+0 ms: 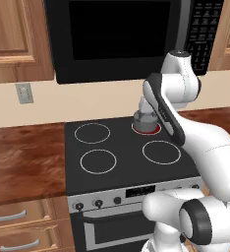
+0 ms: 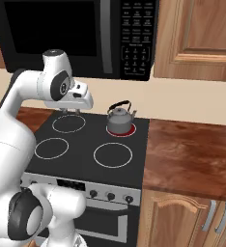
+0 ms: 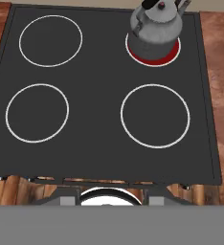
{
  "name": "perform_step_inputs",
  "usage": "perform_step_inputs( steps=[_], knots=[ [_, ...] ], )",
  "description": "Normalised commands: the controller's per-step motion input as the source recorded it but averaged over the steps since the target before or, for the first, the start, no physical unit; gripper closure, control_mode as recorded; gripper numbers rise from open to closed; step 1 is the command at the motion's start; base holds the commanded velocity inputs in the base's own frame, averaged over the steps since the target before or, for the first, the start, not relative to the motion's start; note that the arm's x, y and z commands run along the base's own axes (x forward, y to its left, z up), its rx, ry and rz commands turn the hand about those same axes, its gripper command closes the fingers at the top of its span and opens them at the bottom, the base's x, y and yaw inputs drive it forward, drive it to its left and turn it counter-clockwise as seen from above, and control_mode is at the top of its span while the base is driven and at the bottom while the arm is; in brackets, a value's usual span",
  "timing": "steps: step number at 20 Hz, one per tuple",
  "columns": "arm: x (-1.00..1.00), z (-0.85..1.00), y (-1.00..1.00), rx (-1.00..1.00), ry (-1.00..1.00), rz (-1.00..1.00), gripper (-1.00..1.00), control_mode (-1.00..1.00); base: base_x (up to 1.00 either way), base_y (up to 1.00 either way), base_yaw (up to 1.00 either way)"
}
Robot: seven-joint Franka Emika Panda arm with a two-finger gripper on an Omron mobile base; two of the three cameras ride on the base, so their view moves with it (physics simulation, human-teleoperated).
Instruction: Lower the heat of the kettle.
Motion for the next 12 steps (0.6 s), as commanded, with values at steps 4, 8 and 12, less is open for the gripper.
perform_step_inputs(
  steps=[4,8,12],
  knots=[
    [0.00,0.00,0.05,0.00,0.00,-0.01,-1.00,1.00,0.00,0.17,-0.02],
    [0.00,0.00,0.00,0.00,0.00,0.00,-1.00,1.00,0.00,0.48,-0.03],
    [0.00,0.00,0.00,0.00,0.00,0.00,-1.00,1.00,0.00,0.40,-0.02]
  ],
)
